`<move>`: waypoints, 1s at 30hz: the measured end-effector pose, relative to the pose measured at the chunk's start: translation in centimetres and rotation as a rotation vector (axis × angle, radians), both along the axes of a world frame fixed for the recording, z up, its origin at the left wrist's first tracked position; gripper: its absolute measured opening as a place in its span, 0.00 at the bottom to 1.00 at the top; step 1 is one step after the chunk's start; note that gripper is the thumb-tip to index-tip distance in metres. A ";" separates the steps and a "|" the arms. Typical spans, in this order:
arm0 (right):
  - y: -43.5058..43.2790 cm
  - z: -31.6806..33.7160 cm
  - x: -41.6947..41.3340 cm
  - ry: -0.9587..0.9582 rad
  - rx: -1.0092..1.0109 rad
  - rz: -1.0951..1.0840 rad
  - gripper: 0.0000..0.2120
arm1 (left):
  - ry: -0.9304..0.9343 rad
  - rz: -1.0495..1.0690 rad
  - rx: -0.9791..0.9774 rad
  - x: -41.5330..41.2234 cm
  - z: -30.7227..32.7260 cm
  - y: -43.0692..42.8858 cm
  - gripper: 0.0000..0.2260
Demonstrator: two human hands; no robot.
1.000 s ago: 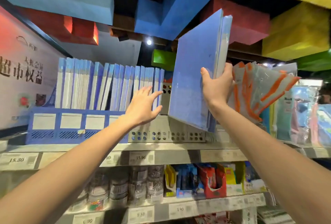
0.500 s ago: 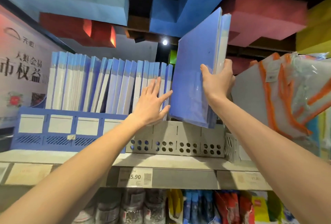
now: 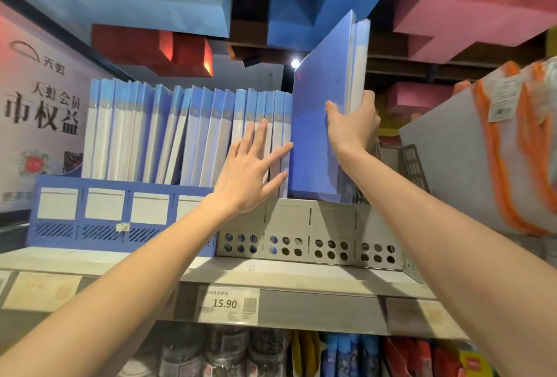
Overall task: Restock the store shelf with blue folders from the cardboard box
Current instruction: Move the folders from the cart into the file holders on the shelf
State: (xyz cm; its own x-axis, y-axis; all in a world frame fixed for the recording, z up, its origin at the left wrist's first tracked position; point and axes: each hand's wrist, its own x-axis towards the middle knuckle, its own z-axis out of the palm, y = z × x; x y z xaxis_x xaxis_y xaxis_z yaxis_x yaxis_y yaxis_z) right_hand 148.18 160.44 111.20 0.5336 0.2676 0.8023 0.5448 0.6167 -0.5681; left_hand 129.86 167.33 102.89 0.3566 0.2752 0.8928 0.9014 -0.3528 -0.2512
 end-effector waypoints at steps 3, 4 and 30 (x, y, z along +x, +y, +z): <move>1.5 -0.2 -0.7 0.006 0.030 0.027 0.17 | 0.004 0.005 0.013 -0.2 -0.2 0.3 0.28; 1.9 -0.3 -0.9 0.018 0.020 0.021 0.17 | 0.010 0.002 0.021 -0.2 -0.3 0.4 0.27; 6.7 -4.5 -0.8 -0.105 -0.198 0.312 0.20 | 0.011 -0.055 0.068 -0.7 -0.9 2.1 0.27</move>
